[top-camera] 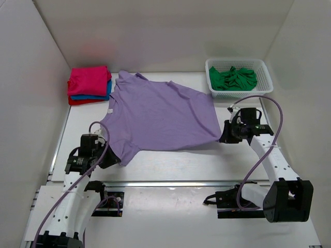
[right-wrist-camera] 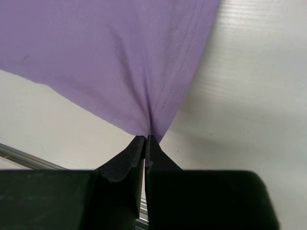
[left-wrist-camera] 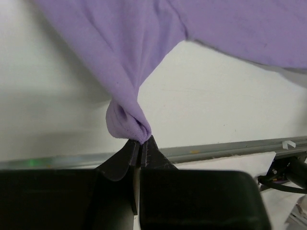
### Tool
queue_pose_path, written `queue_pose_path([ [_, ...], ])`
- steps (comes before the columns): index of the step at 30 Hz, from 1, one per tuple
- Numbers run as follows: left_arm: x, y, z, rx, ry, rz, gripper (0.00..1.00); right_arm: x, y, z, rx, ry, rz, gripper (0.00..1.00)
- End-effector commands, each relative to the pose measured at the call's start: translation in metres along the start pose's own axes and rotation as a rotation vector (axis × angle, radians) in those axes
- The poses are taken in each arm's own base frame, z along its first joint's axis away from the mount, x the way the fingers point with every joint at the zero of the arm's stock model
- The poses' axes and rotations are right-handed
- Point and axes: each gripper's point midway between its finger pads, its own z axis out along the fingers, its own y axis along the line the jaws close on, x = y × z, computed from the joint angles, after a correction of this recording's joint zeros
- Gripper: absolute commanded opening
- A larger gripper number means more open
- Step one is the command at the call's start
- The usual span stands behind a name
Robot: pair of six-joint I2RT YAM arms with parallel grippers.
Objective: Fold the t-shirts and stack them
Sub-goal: Flatten out the tshirt
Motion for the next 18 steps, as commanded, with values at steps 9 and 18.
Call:
queue_pose_path([
  [9,0.023,-0.020,-0.061,0.041,-0.064,-0.208,0.00,0.050,0.018,0.000,0.070,0.232,0.003,0.00],
  [18,0.036,-0.021,-0.094,0.035,-0.078,-0.235,0.00,0.065,0.009,-0.010,0.189,0.307,0.130,0.00],
])
